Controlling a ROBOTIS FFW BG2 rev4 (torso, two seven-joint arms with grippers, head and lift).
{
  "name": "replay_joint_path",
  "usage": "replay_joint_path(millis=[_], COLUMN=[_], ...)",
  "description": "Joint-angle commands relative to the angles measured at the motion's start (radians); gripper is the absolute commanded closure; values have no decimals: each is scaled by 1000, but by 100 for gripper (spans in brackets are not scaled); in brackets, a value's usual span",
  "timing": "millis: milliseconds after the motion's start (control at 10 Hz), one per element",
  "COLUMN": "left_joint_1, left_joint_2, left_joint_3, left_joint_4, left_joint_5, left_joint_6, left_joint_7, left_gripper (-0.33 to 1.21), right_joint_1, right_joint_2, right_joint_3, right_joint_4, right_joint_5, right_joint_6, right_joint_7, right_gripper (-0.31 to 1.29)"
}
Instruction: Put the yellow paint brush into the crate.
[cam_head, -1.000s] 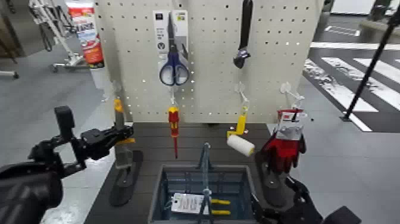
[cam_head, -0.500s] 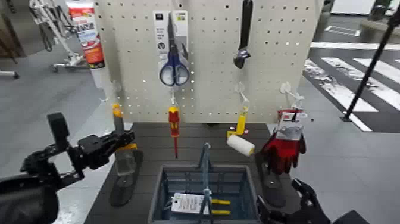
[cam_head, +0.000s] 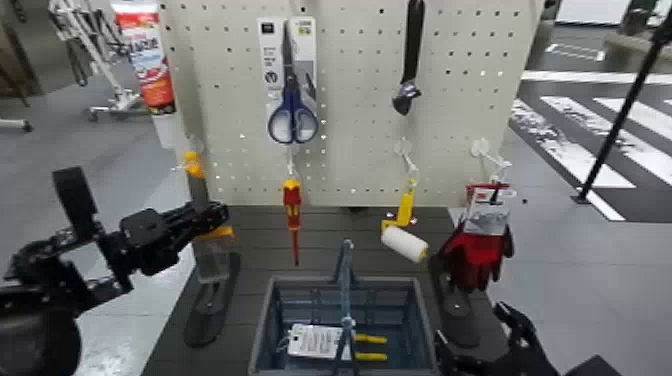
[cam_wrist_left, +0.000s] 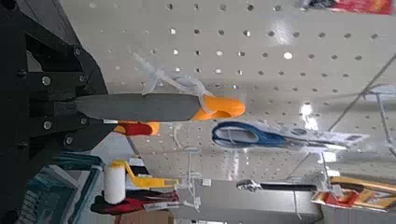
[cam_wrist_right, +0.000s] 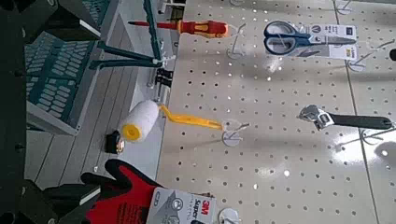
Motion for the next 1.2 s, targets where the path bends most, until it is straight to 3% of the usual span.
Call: replay_joint_path(millis=[100, 600, 1200], left_joint_1=[4, -10, -8], left_joint_2=[2, 5, -18], left_joint_3=[-32, -129, -222], left_joint_4=[-100, -123, -14], left_joint_5=[74, 211, 244], left_joint_6=[49, 75, 66], left_joint_7=[3, 16, 14], left_gripper=[117, 117, 117], right_joint_1=[2, 1, -3], right_joint_2=[1, 4, 6], right_joint_3=[-2, 0, 4], right_joint_4=[-2, -5, -4], right_joint_5=[4, 13, 13], right_joint_6=[3, 8, 11], right_joint_7=[0, 0, 0], right_gripper=[15, 15, 15])
